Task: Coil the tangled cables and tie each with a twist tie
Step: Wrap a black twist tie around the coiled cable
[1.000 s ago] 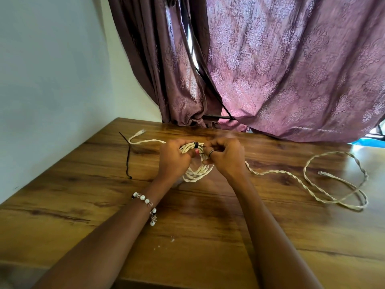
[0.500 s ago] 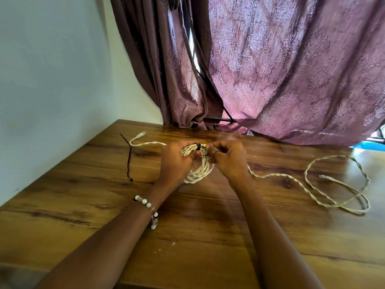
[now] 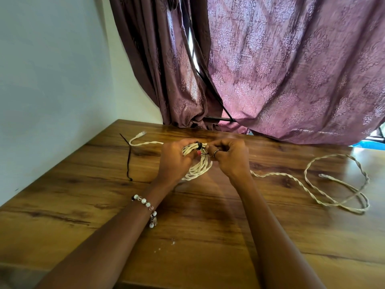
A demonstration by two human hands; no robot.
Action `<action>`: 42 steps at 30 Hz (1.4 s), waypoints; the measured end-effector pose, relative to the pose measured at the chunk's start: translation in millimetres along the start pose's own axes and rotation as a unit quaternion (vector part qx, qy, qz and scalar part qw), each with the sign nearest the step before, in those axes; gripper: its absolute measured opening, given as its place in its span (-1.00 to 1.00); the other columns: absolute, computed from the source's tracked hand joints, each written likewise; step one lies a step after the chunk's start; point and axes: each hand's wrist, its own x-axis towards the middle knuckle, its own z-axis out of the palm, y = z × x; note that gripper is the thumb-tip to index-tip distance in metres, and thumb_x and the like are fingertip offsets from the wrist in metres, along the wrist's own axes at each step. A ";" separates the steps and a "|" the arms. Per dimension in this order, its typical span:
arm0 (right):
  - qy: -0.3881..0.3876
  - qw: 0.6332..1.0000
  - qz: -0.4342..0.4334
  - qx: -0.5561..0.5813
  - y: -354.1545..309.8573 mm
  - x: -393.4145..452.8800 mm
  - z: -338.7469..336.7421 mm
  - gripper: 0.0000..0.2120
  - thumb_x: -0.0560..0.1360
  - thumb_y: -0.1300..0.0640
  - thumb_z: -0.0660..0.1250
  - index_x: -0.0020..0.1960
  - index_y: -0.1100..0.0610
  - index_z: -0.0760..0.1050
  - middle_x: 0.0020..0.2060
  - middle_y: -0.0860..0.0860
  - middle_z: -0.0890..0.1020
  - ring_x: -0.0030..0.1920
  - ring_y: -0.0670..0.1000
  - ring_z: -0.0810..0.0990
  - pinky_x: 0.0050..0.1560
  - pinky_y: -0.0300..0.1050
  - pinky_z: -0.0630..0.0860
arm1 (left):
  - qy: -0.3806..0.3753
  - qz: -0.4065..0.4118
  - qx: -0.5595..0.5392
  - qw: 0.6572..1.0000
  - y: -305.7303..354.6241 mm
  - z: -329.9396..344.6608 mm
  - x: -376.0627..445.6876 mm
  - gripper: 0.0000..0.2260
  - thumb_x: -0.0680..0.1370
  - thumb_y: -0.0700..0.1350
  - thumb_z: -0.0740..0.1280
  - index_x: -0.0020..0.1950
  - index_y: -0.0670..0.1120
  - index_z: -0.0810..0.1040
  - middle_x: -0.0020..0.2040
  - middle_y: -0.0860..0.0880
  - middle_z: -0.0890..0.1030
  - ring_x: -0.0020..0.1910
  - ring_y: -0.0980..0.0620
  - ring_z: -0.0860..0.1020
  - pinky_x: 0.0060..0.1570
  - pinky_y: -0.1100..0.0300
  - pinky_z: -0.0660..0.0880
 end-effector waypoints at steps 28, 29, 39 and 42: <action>-0.015 0.998 -0.051 -0.020 -4.8 -2.3 -3.7 -0.97 0.42 0.30 0.45 -0.15 0.22 0.66 -0.31 0.14 0.67 -0.26 0.19 0.65 -0.22 0.19 0.59 | -0.013 0.051 -0.020 0.998 -5.7 -2.4 1.5 -0.72 0.37 -0.22 0.51 0.07 -0.15 0.67 -0.05 0.00 0.68 -0.09 0.25 0.57 -0.08 0.55 0.42; -0.018 0.998 -0.050 -0.017 -4.5 -2.4 -3.5 -0.96 0.42 0.30 0.46 -0.13 0.21 0.67 -0.30 0.11 0.68 -0.25 0.17 0.66 -0.20 0.19 0.60 | -0.017 0.056 -0.023 0.998 -5.7 -3.0 1.7 -0.72 0.36 -0.23 0.52 0.07 -0.15 0.67 -0.06 0.04 0.66 -0.07 0.26 0.57 -0.07 0.55 0.42; -0.059 0.993 -0.048 -0.086 -1.2 1.4 -4.2 -0.87 0.41 0.42 0.40 -0.19 0.22 0.60 -0.35 -0.05 0.61 -0.39 -0.19 0.56 -0.27 -0.26 0.56 | -0.060 0.056 -0.015 0.997 -13.0 -0.5 2.3 -0.69 0.34 -0.21 0.54 0.07 -0.16 0.67 -0.01 -0.07 0.69 -0.03 0.06 0.64 0.02 0.29 0.52; -0.066 0.984 -0.084 -0.142 -0.4 1.6 -4.2 -0.88 0.42 0.43 0.37 -0.15 0.27 0.62 -0.31 -0.02 0.63 -0.33 -0.16 0.55 -0.26 -0.34 0.50 | -0.073 0.050 -0.016 0.996 -11.4 -0.6 2.0 -0.68 0.35 -0.22 0.53 0.09 -0.15 0.66 0.01 -0.07 0.69 0.00 0.06 0.64 0.04 0.24 0.53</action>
